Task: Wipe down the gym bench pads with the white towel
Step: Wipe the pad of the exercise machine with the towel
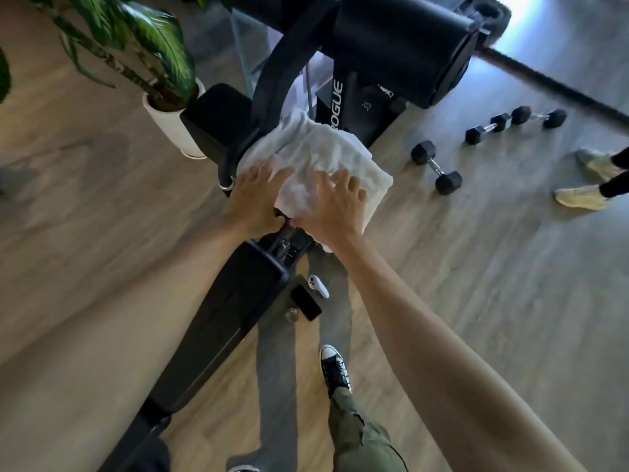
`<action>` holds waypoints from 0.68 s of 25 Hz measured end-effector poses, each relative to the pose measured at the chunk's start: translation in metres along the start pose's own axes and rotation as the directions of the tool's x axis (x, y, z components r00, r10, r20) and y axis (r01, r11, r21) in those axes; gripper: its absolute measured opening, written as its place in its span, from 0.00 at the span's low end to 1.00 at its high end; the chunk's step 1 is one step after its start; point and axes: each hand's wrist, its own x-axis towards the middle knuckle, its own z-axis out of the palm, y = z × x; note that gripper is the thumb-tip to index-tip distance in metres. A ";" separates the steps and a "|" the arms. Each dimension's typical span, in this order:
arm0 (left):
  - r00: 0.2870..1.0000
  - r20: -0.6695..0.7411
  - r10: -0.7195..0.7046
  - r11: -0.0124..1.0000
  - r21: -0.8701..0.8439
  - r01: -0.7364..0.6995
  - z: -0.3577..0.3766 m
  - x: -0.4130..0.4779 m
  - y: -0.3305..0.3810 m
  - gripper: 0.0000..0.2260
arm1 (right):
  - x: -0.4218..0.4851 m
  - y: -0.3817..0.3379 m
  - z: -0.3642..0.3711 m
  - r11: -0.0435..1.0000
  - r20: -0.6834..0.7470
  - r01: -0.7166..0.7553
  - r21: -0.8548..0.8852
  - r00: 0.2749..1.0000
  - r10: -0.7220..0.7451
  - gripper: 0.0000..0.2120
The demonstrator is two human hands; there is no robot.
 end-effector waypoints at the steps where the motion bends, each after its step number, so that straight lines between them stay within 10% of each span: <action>1: 0.999 0.042 0.033 0.999 0.038 -0.035 0.002 0.004 -0.002 0.46 | 0.004 -0.003 0.004 0.999 0.024 0.008 -0.047 1.000 -0.007 0.49; 9: 0.972 0.232 -0.017 0.976 0.216 -0.035 0.016 0.041 -0.009 0.52 | 0.019 -0.005 0.040 0.978 0.062 -0.034 -0.206 0.997 0.047 0.51; 17: 0.994 0.095 -0.056 0.997 0.051 0.051 0.008 0.044 -0.003 0.34 | 0.016 -0.008 0.025 0.998 -0.044 -0.005 -0.061 0.999 0.003 0.34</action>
